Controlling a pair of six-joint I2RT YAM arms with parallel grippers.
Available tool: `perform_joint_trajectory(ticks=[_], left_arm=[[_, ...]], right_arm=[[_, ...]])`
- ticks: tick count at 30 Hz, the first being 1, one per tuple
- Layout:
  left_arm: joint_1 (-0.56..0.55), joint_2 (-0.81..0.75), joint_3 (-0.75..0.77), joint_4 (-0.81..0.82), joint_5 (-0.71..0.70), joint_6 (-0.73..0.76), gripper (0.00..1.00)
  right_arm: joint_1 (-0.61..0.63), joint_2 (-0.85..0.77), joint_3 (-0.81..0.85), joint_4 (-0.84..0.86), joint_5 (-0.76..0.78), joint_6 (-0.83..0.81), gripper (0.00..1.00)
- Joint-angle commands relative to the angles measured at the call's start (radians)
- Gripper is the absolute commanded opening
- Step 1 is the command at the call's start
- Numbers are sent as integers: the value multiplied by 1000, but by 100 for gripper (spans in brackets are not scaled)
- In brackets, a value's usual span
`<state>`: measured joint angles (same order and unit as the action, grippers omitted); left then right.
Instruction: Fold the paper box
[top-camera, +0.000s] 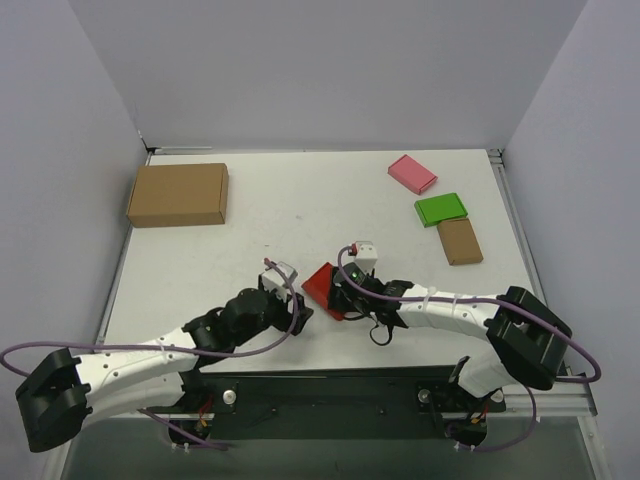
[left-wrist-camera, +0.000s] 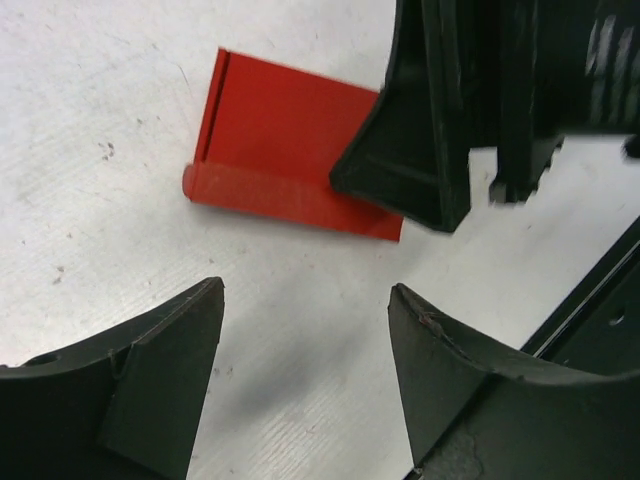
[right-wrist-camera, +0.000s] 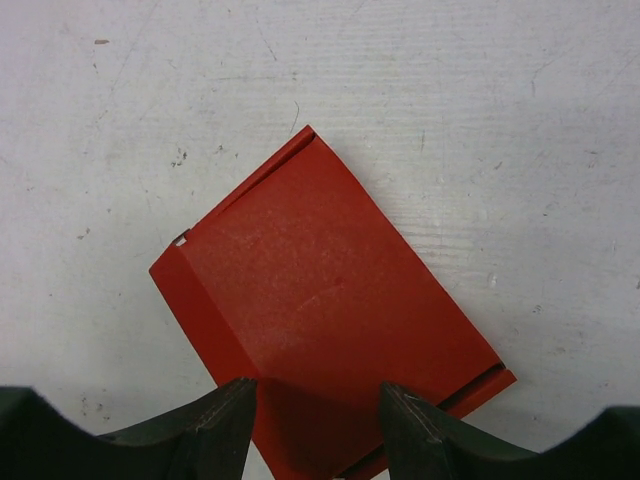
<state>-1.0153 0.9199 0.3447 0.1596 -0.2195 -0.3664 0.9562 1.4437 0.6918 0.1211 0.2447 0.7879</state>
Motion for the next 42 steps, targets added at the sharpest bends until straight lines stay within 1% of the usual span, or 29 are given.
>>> perform_joint_trajectory(ticks=[1, 2, 3, 5, 6, 8, 9, 12, 14, 16, 17, 18, 21, 25, 26, 30, 32, 35, 37, 38, 42], left_arm=[[144, 58, 146, -54, 113, -13, 77], [176, 94, 166, -48, 191, -12, 77], [234, 168, 200, -42, 218, -11, 77], [267, 242, 238, -22, 277, 0, 76], [274, 304, 270, -11, 290, 7, 76], [280, 362, 296, 32, 313, 27, 76], [282, 414, 309, 46, 318, 33, 76], [302, 502, 338, 90, 327, 44, 76], [320, 536, 335, 141, 328, 41, 76], [328, 582, 333, 172, 322, 43, 74], [331, 597, 335, 175, 321, 46, 73], [333, 621, 336, 176, 321, 49, 70], [331, 655, 330, 179, 338, 61, 68], [333, 639, 309, 175, 335, 43, 67], [333, 622, 309, 170, 321, 41, 68], [342, 512, 348, 100, 318, 37, 72], [356, 479, 370, 26, 306, 26, 75], [392, 424, 396, -75, 307, -8, 77], [411, 384, 407, -150, 310, -25, 77], [426, 370, 409, -158, 310, -28, 77], [454, 278, 425, -293, 333, -43, 78]], right_arm=[[-2, 27, 14, -32, 4, -15, 53], [-2, 29, 12, -32, 5, -16, 53], [-2, 29, 12, -35, 7, -18, 53], [-1, 35, 14, -43, 13, -24, 54], [1, 37, 15, -55, 16, -27, 54], [3, 40, 20, -64, 24, -30, 55], [4, 41, 18, -66, 22, -35, 56], [6, 40, 26, -72, 25, -45, 58], [10, 38, 28, -75, 27, -52, 60], [10, 37, 28, -75, 27, -56, 61], [12, 37, 29, -77, 25, -59, 62], [13, 37, 29, -77, 25, -61, 62], [16, 32, 32, -75, 30, -70, 63], [49, -8, 43, -75, 77, -127, 69], [70, -20, 46, -75, 90, -145, 73], [92, -74, 57, -74, 125, -269, 79], [90, -91, 63, -83, 133, -318, 81], [87, -94, 86, -109, 130, -429, 83], [85, -83, 103, -116, 131, -505, 83], [85, -80, 107, -117, 130, -527, 84], [73, -56, 136, -118, 81, -636, 84]])
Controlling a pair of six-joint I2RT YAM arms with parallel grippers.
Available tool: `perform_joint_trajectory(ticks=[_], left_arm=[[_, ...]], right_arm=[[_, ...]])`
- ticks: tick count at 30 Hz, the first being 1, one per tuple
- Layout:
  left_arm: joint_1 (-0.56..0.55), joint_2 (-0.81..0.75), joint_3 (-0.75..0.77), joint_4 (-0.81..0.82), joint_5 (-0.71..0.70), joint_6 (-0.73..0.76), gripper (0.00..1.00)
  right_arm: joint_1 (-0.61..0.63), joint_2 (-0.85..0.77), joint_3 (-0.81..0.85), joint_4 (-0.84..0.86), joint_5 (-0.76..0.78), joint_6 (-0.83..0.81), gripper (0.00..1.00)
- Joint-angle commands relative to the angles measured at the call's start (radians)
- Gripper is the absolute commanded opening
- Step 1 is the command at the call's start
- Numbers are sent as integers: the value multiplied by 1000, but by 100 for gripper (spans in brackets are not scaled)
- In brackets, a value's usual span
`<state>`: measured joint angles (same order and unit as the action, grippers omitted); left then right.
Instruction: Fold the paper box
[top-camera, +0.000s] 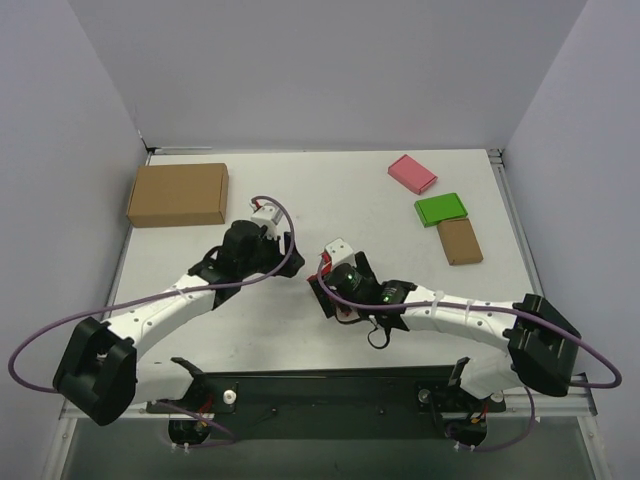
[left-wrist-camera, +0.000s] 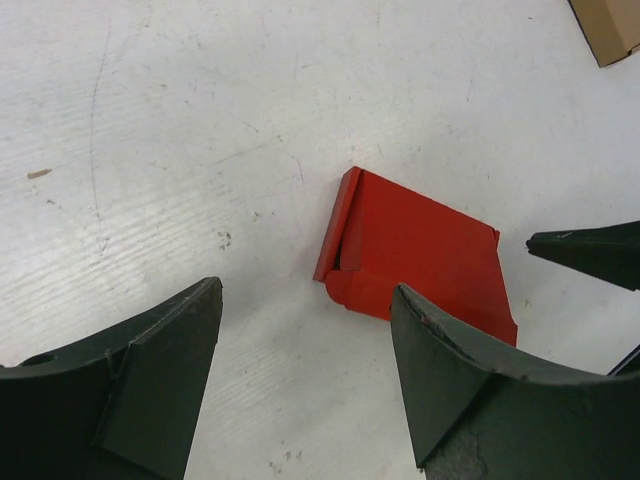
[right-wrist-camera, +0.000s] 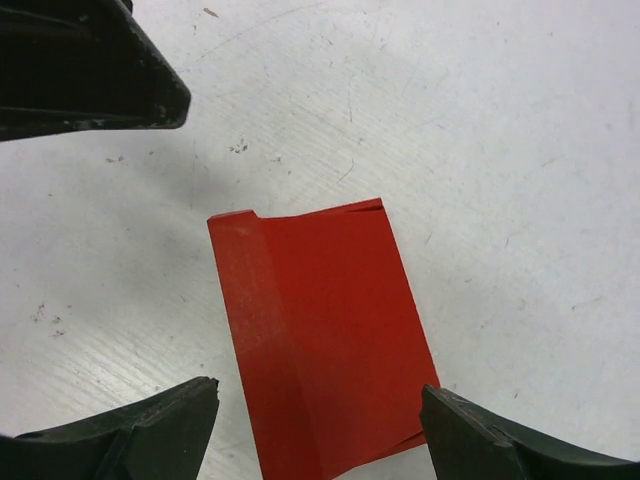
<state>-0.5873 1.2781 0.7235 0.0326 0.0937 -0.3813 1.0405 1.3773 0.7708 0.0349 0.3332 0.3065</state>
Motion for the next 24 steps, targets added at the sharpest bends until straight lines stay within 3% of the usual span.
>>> perform_joint_trajectory(ticks=[1, 6, 11, 17, 24], left_arm=[[35, -89, 54, -184, 47, -30, 78], [131, -132, 140, -322, 173, 10, 78], [208, -151, 206, -399, 212, 87, 79], [276, -138, 220, -390, 241, 119, 79], [287, -135, 189, -349, 250, 134, 79]], right_arm=[[-10, 25, 67, -30, -17, -167, 84], [9, 103, 140, -69, -65, -237, 84], [30, 206, 202, -130, -40, -241, 84], [75, 350, 265, -190, 183, -202, 82], [78, 433, 289, -211, 257, -205, 72]])
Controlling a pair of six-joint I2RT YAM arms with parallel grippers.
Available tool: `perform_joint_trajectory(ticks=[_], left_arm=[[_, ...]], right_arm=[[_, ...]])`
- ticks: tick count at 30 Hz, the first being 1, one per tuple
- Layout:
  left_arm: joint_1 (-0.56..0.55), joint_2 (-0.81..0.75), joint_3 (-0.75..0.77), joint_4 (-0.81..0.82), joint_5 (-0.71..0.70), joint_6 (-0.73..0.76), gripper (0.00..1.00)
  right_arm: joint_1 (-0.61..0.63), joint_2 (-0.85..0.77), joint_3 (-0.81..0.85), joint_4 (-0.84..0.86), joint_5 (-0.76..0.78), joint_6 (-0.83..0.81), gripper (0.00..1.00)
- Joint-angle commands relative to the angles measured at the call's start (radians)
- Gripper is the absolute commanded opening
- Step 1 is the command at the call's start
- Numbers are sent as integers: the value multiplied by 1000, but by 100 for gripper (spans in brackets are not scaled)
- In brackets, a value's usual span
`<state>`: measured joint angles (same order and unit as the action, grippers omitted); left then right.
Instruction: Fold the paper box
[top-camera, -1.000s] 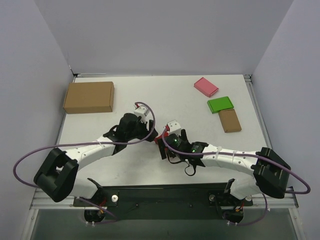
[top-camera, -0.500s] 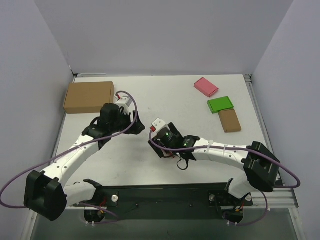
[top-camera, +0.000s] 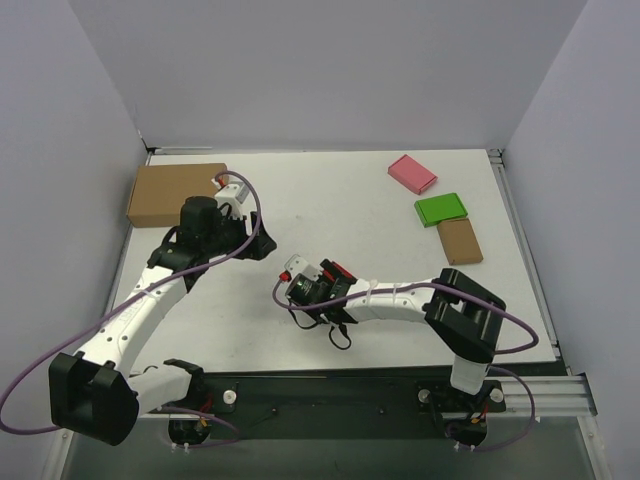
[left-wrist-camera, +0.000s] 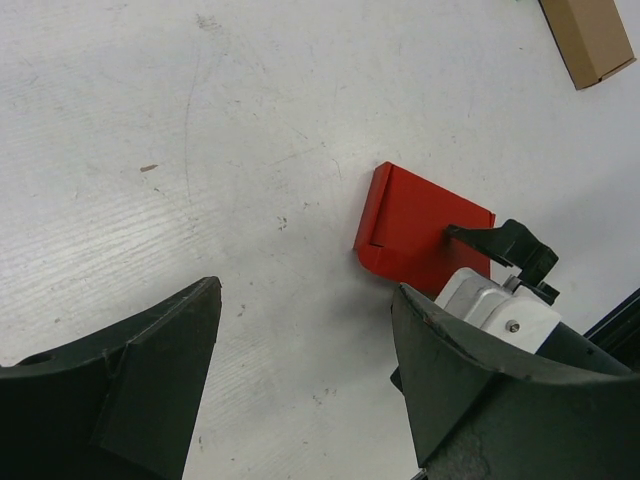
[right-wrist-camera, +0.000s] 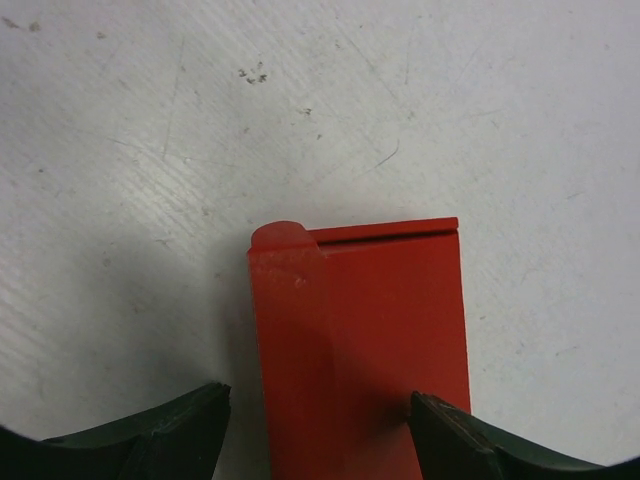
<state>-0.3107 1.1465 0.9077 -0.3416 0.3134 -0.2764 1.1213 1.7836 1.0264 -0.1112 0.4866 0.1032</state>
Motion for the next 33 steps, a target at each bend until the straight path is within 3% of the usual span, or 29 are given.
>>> perform_joint_trajectory(ticks=[1, 4, 11, 17, 18, 19, 24, 32, 33], left_arm=[[10, -2, 2, 29, 35, 31, 79], [16, 2, -9, 39, 41, 32, 79], [22, 2, -16, 46, 52, 37, 79], [22, -5, -23, 56, 99, 52, 79], [21, -8, -26, 68, 127, 52, 79], [22, -7, -29, 72, 136, 52, 79], [22, -13, -33, 79, 156, 57, 79], [21, -19, -36, 84, 162, 59, 79], [21, -19, -38, 84, 164, 59, 79]], right_arm=[[-6, 33, 35, -68, 104, -8, 66], [-11, 53, 31, -70, 102, -22, 52], [-18, 73, 26, -76, 73, -39, 33], [-34, -48, 18, -108, -44, -46, 20], [-41, -88, 15, -111, -104, -48, 14], [-66, -105, 11, -114, -141, -45, 0], [-129, -182, -9, -123, -285, -62, 0], [-121, -162, -19, -145, -284, -51, 0], [-115, -158, -15, -148, -278, -34, 13]])
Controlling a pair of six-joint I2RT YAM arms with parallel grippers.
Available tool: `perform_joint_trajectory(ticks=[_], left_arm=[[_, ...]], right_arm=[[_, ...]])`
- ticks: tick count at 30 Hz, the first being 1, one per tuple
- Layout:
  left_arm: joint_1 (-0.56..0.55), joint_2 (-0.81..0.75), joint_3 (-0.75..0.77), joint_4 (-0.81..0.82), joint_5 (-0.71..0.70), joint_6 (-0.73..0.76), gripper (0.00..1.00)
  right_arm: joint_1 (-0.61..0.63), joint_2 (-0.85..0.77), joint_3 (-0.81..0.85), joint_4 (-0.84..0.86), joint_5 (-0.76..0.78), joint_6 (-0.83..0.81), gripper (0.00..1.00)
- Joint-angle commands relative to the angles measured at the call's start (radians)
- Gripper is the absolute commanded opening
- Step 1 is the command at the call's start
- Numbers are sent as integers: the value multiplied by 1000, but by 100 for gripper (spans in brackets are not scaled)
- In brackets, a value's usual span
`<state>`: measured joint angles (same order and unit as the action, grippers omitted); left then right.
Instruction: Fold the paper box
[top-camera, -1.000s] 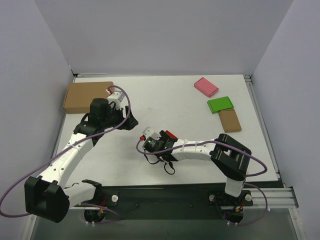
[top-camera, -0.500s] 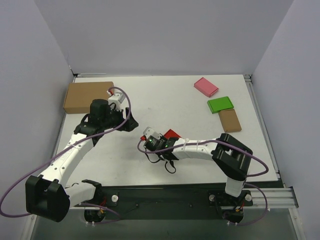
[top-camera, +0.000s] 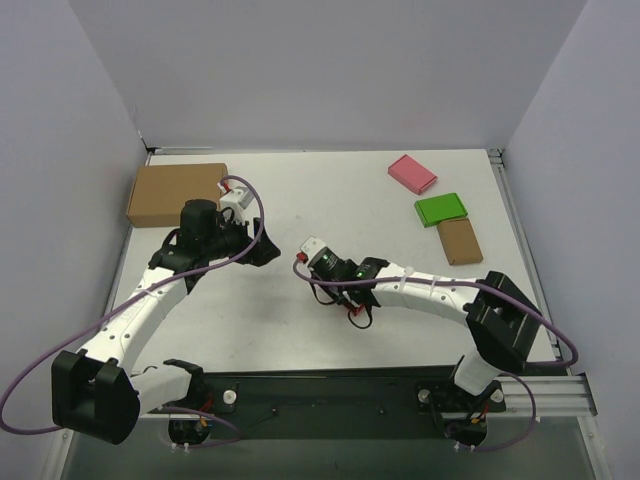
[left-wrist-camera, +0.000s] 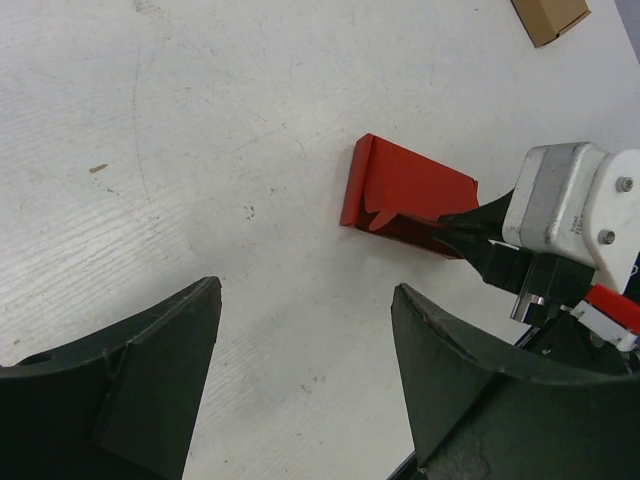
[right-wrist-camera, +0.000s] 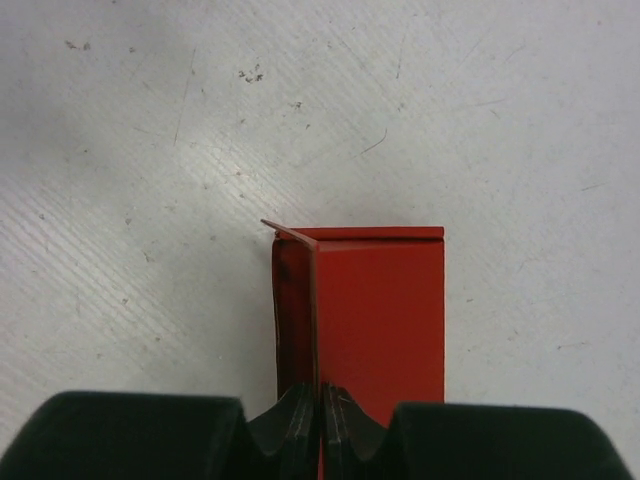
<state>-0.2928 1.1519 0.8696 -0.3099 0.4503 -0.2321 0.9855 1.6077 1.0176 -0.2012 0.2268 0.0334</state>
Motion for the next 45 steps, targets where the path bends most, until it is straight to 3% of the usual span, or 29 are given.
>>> perform_joint_trajectory(ticks=[1, 3, 6, 11, 14, 35, 45], left_arm=[[3, -24, 0, 54, 27, 14, 79], [3, -24, 0, 52, 25, 14, 79], [3, -24, -1, 51, 25, 14, 79], [3, -27, -3, 52, 27, 11, 79], [3, -29, -4, 52, 28, 13, 79], [3, -23, -7, 54, 34, 14, 79], [3, -18, -6, 54, 33, 17, 79]], right_arm=[[24, 23, -5, -63, -9, 42, 19], [48, 37, -2, -66, 22, 62, 36], [93, 54, 12, -78, 100, 69, 52], [127, 58, 58, -128, 192, 85, 67], [127, 20, 76, -150, 187, 74, 100], [-103, 4, 22, -95, -185, 39, 100], [-105, 96, 1, -78, -159, 29, 100]])
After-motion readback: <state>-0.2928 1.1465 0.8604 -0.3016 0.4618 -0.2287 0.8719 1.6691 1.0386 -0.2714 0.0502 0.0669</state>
